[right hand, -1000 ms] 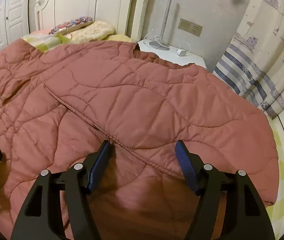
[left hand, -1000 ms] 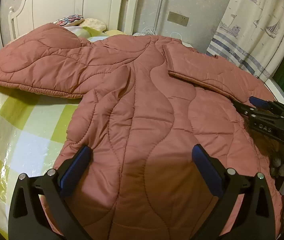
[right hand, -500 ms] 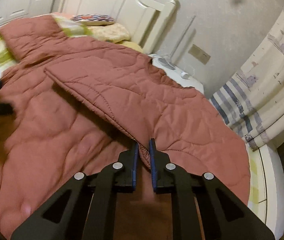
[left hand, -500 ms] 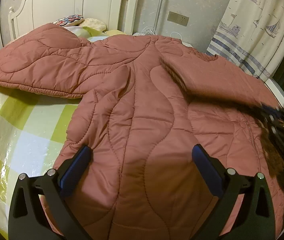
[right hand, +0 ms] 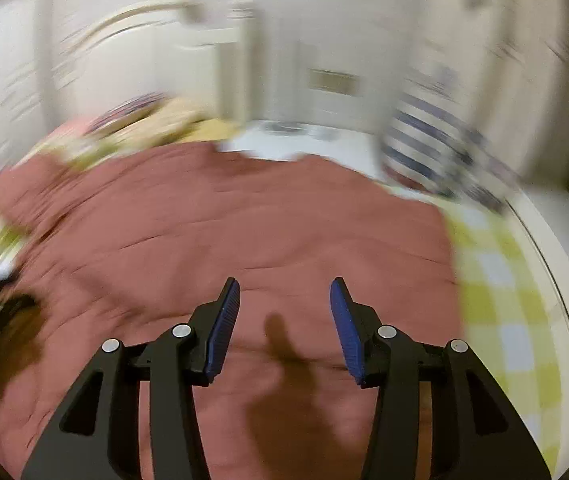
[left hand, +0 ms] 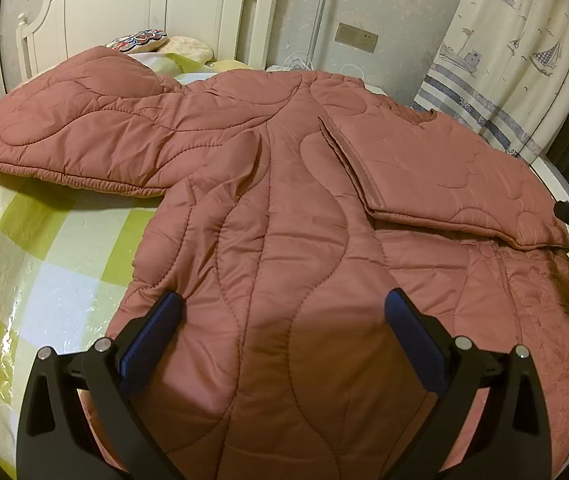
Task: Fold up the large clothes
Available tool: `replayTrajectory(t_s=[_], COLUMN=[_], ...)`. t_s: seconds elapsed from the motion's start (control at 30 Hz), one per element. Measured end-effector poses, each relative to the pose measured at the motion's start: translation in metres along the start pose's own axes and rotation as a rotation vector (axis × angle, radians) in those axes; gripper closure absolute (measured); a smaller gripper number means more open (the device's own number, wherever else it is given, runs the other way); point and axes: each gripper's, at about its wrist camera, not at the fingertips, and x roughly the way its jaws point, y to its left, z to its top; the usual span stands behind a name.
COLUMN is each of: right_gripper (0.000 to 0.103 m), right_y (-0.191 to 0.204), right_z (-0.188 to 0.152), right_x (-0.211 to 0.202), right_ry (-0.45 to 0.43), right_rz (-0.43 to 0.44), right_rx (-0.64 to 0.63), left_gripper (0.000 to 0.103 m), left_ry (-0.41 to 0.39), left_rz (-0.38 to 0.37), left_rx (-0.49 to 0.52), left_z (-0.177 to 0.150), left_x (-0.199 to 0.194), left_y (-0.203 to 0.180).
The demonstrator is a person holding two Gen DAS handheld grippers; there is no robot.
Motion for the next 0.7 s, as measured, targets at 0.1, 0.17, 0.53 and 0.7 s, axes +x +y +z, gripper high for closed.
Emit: replayTrajectory(t_s=[0.1, 0.17, 0.53, 0.7], right_gripper=[0.058, 0.058, 0.057, 0.052], right_y=[-0.038, -0.04, -0.079, -0.086], right_z=[-0.016, -0.02, 0.07, 0.057], right_x=[0.032, 0.029, 0.052, 0.115], right_ry=[0.167, 0.165, 0.027, 0.201], right_rz=[0.051, 0.069, -0.08, -0.16], right_rx=[0.159, 0.127, 0.234, 0.23], left_gripper=[0.002, 0.002, 0.002, 0.002], left_ry=[0.0, 0.0, 0.0, 0.001], left_rz=[0.0, 0.0, 0.002, 0.003], left_rx=[0.0, 0.0, 0.001, 0.002], left_z=[0.0, 0.0, 0.0, -0.001], left_x=[0.0, 0.0, 0.0, 0.0], left_y=[0.0, 0.0, 0.0, -0.001])
